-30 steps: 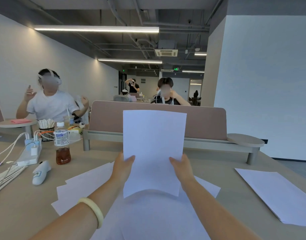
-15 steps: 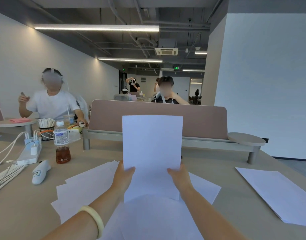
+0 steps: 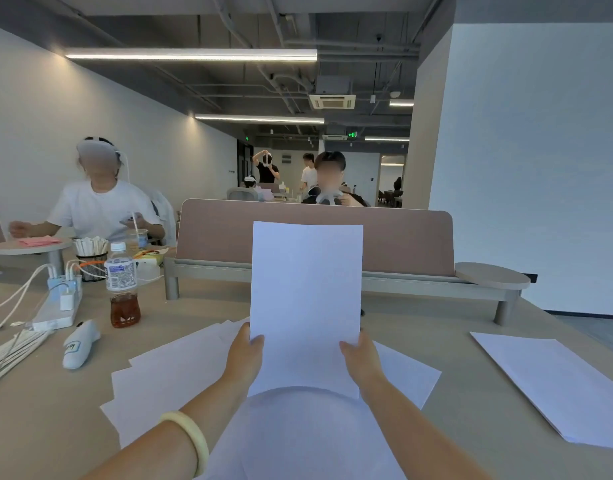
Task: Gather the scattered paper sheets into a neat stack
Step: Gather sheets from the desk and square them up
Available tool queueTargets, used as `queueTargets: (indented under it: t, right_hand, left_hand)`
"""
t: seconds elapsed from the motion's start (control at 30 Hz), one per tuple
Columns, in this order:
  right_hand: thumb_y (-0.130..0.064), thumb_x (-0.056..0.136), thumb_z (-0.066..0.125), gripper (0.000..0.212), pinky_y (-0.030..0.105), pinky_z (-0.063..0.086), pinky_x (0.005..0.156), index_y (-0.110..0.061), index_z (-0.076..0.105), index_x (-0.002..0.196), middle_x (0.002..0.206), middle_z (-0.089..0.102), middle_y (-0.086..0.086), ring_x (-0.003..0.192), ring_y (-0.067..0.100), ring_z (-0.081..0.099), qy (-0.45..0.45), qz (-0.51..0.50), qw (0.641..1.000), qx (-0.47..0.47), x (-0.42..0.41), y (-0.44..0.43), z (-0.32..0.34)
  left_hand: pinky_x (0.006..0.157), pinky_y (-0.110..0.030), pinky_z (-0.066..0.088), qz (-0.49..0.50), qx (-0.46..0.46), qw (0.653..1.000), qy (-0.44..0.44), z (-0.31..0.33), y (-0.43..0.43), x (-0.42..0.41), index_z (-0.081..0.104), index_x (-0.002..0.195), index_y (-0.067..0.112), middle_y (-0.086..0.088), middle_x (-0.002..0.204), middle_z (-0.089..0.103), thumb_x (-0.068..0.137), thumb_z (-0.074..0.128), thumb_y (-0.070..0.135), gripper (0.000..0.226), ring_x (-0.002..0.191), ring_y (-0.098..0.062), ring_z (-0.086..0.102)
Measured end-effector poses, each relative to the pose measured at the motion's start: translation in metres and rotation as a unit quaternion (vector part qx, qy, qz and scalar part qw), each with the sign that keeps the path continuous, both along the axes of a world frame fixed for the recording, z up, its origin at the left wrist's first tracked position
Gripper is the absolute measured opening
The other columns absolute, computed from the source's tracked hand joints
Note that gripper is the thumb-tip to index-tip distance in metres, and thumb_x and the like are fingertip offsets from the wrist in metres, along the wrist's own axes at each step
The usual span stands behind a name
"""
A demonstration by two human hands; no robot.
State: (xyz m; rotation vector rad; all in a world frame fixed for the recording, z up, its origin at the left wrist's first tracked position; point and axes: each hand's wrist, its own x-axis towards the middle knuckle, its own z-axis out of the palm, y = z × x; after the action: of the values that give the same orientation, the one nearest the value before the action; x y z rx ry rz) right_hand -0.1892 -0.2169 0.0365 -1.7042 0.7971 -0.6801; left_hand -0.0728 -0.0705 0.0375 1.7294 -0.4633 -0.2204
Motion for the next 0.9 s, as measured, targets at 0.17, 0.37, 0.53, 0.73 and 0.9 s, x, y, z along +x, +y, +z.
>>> queueTargets:
  t: [0.17,0.37,0.53,0.73,0.9]
  right_hand:
    - [-0.004,0.093,0.041,0.032,0.026,0.037,0.059,-0.015,0.052,0.12,0.093,0.057,0.001,0.082,0.02,0.05,-0.026,-0.002,0.999,-0.023,-0.005,-0.011,0.011]
    - [-0.007,0.093,0.044,0.017,0.022,0.038,0.058,-0.016,0.051,0.106,0.096,0.058,0.003,0.082,0.02,0.051,-0.029,-0.025,0.999,-0.024,-0.025,-0.035,0.022]
    - [-0.007,0.091,0.044,0.024,0.026,0.038,0.056,-0.008,0.058,0.111,0.092,0.06,0.006,0.075,0.021,0.051,-0.023,-0.069,0.997,-0.015,-0.066,-0.075,0.023]
    - [-0.002,0.085,0.04,0.024,0.026,0.035,0.055,-0.022,0.053,0.083,0.077,0.054,-0.002,0.066,0.016,0.048,-0.009,-0.139,0.99,-0.028,-0.134,-0.128,0.023]
    - [-0.004,0.084,0.038,0.018,0.024,0.033,0.053,-0.013,0.051,0.092,0.078,0.052,-0.002,0.065,0.014,0.045,0.033,-0.207,0.977,-0.043,-0.198,-0.17,0.012]
  left_hand:
    - [0.071,-0.029,0.039,-0.005,-0.022,1.0,-0.002,0.015,-0.004,-0.005,0.05,0.096,0.021,0.0,0.087,0.054,0.095,0.039,0.008,0.017,0.084,-0.02,0.049]
    - [0.063,-0.027,0.036,-0.021,-0.021,0.999,-0.013,0.029,-0.027,-0.02,0.051,0.093,0.018,-0.002,0.084,0.052,0.094,0.041,0.01,0.013,0.076,-0.019,0.048]
    - [0.056,-0.026,0.03,-0.068,0.01,0.997,-0.03,0.032,-0.071,-0.048,0.049,0.094,0.01,-0.003,0.077,0.046,0.093,0.041,0.008,0.009,0.065,-0.016,0.042]
    - [0.063,-0.028,0.039,-0.149,0.027,0.988,-0.031,0.025,-0.14,-0.095,0.053,0.098,0.02,-0.006,0.091,0.058,0.089,0.041,0.004,0.022,0.079,-0.022,0.055]
    - [0.066,-0.031,0.041,-0.206,0.044,0.977,-0.025,0.012,-0.198,-0.135,0.058,0.093,0.005,-0.007,0.08,0.053,0.085,0.043,0.002,0.017,0.071,-0.023,0.05]
